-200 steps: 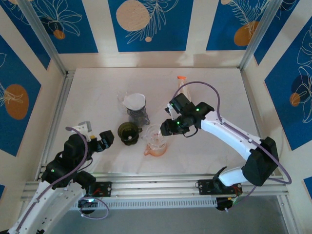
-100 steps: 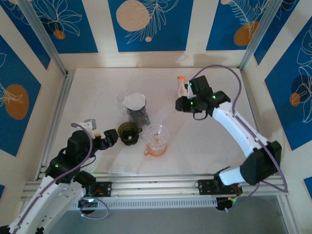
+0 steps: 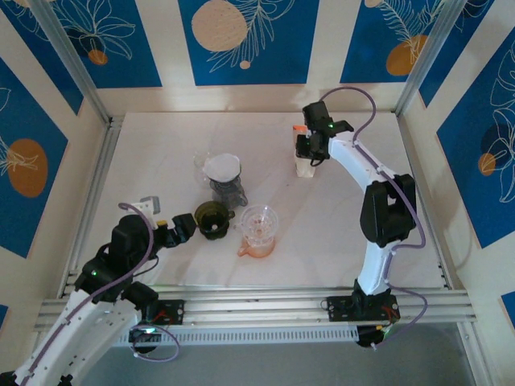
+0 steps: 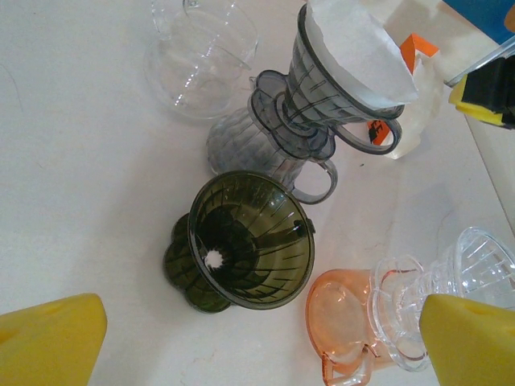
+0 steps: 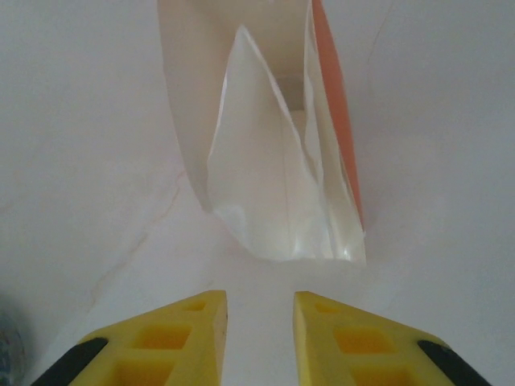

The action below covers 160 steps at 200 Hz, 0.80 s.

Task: Place the coffee filter in the dripper

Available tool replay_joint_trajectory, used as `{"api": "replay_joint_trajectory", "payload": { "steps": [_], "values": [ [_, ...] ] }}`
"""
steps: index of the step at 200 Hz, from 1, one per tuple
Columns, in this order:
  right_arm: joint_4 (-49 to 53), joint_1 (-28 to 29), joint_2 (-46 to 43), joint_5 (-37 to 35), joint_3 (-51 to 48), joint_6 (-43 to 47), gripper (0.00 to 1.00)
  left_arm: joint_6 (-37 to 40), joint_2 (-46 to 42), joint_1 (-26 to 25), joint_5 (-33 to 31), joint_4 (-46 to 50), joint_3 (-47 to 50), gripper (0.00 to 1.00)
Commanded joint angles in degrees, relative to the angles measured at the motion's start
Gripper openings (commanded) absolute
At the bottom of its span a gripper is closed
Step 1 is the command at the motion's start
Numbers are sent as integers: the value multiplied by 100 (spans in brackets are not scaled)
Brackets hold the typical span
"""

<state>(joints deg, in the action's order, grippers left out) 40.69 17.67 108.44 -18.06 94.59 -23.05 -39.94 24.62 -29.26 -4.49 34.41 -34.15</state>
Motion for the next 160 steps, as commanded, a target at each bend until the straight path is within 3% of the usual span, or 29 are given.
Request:
{"api": "replay_joint_trajectory", "payload": {
  "steps": [1,79,160],
  "values": [
    [-99,54,174,-309,419,-251,28,92,72,67,-7,-161,34,100],
    [644,74,1403,-785,2202,712,21,215,157,69,-9,-150,34,100],
    [942,90,2037,-880,2967,977,21,182,244,67,-43,-217,75,100]
  ]
}}
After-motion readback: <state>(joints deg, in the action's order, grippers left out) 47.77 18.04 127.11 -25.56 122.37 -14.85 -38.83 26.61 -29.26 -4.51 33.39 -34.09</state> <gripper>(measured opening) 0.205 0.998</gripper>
